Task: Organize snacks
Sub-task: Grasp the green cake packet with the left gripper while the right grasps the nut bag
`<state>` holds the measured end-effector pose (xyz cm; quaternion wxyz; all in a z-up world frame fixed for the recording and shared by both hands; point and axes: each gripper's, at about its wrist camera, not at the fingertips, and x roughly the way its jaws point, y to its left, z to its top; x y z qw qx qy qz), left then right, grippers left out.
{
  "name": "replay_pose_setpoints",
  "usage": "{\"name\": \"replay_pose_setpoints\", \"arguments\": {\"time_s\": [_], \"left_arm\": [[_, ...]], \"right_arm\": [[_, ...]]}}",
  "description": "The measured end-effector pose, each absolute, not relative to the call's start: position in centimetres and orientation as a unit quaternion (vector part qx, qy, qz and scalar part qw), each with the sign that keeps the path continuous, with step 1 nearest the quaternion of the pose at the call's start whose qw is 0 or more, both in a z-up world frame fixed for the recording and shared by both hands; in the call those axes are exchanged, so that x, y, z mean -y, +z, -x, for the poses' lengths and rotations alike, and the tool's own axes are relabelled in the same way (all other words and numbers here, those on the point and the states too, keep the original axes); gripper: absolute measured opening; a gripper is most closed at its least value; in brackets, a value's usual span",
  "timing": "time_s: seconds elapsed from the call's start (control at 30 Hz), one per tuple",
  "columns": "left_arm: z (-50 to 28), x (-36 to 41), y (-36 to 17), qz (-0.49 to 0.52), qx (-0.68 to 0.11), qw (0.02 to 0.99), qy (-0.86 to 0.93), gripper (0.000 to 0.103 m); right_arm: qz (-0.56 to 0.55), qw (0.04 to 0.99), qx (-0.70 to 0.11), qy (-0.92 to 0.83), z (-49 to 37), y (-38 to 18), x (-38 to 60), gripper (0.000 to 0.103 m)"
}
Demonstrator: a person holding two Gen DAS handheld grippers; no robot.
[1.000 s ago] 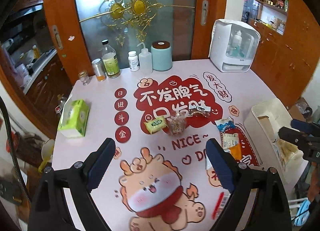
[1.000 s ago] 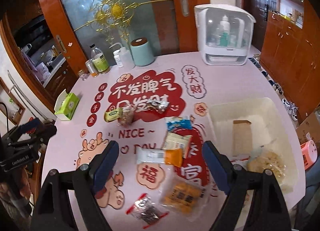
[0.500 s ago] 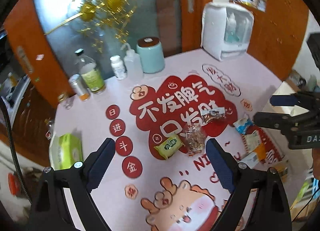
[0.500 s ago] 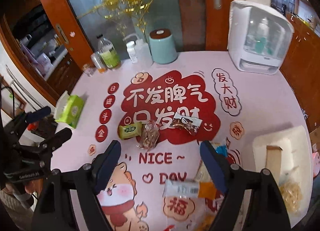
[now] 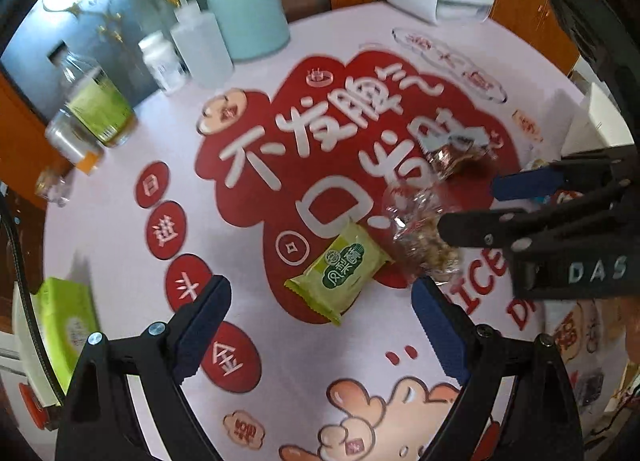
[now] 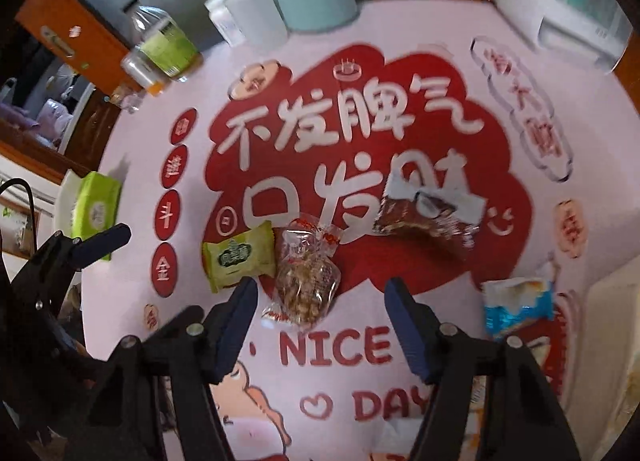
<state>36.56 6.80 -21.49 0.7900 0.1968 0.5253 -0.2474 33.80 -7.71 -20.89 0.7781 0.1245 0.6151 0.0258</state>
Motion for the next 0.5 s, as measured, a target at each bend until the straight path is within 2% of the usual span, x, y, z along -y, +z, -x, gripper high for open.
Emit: {"name": "replay_pose_setpoints", "arguments": {"time_s": [0.13, 0.27, 0.3, 0.37, 0.5], "left_arm": [[-37.5, -6.7, -23.4, -0.193, -0.539, 0.781, -0.25, 0.091], [-38.2, -6.5, -24.7, -0.184, -0.549, 0.775, -0.254, 0.091], [-38.3, -6.5, -24.9, -0.181, -0.551, 0.774, -0.256, 0.091], [-38.7, -6.3, -25.4, -0.176, -0.555, 0.771, -0.258, 0.091], [-39.3, -5.9, -26.6, -0.171, -0.568, 0.763, -0.257, 0.087]], "right_arm": [[-0.138, 0.757, -0.638, 0.02, -34.6, -23.9, 7.5, 0.065], [-0.167, 0.75, -0.639, 0.038, -34.7, -25.2, 7.6, 0.058], [-0.162, 0.75, -0.64, 0.043, -34.8, -25.2, 7.4, 0.048], [-0.172, 0.747, -0.64, 0.054, -34.8, -25.4, 7.6, 0.037], [-0.167, 0.749, -0.64, 0.033, -34.4, -25.2, 8.8, 0.037]]}}
